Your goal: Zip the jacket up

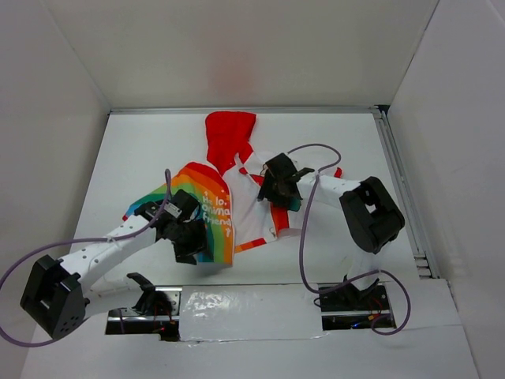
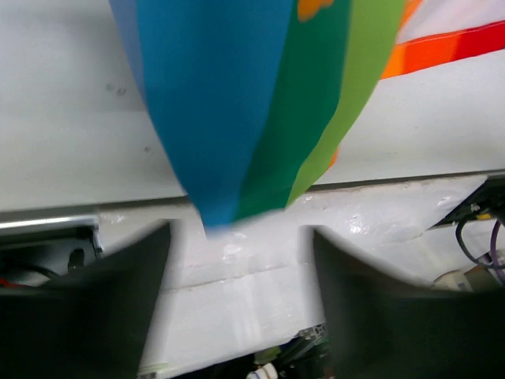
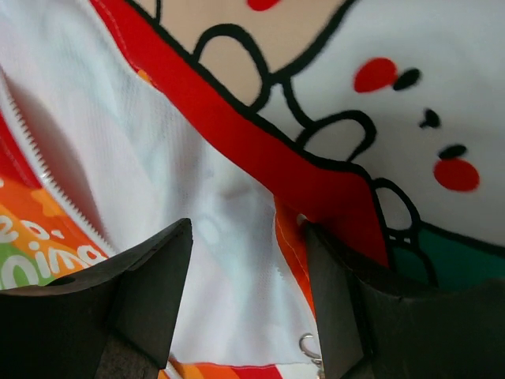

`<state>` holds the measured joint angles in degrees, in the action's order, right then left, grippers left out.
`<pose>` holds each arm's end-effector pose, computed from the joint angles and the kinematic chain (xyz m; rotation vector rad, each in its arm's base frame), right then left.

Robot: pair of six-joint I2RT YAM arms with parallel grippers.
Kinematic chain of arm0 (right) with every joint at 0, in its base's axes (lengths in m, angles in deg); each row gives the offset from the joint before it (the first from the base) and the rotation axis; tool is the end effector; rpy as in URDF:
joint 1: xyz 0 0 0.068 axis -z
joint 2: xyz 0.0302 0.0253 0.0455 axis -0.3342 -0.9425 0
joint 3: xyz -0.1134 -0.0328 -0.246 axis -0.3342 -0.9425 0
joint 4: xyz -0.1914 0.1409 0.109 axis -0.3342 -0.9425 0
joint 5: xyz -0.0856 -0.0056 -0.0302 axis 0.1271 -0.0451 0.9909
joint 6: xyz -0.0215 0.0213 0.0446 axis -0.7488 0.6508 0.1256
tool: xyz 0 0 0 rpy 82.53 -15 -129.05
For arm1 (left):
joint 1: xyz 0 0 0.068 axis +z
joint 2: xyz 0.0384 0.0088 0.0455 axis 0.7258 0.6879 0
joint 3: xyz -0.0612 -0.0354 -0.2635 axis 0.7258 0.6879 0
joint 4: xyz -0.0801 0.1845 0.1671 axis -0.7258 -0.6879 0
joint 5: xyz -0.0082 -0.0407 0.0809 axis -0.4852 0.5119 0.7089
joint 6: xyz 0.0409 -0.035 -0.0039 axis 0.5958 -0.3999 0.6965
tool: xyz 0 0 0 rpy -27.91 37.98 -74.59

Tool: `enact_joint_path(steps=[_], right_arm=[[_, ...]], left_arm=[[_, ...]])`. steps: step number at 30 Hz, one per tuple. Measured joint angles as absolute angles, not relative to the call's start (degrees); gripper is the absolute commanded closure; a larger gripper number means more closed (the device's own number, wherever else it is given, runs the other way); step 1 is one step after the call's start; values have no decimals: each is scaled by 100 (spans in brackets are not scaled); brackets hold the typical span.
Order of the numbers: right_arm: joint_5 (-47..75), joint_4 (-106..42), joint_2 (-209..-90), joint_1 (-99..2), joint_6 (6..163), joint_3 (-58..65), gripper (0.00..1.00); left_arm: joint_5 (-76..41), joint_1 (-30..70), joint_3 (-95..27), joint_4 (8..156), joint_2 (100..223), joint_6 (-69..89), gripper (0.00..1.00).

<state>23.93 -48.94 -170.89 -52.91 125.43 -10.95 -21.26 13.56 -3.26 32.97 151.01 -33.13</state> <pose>0.2988 0.1950 0.1619 0.3492 2.6378 0.4409 0.1578 -0.1114 0.2092 -0.5182 2.9338 -0.5956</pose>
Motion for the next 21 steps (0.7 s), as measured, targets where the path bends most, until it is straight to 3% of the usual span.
enact_joint_path(steps=[8, 14, 21], right_arm=[[2692, -4949, -16885, -5462, 12180, -1051, 33], [2891, -4946, -16072, -5674, 12106, -1283, 33], [3127, -5032, -15910, -5636, 12158, -1458, 33]], left_arm=[[-1973, 935, -673, 2997, 15180, -3534, 1], [-1667, 419, -1692, 3085, 16104, -3346, 1], [-1437, 292, -2015, 3165, 17496, -3298, 25]])
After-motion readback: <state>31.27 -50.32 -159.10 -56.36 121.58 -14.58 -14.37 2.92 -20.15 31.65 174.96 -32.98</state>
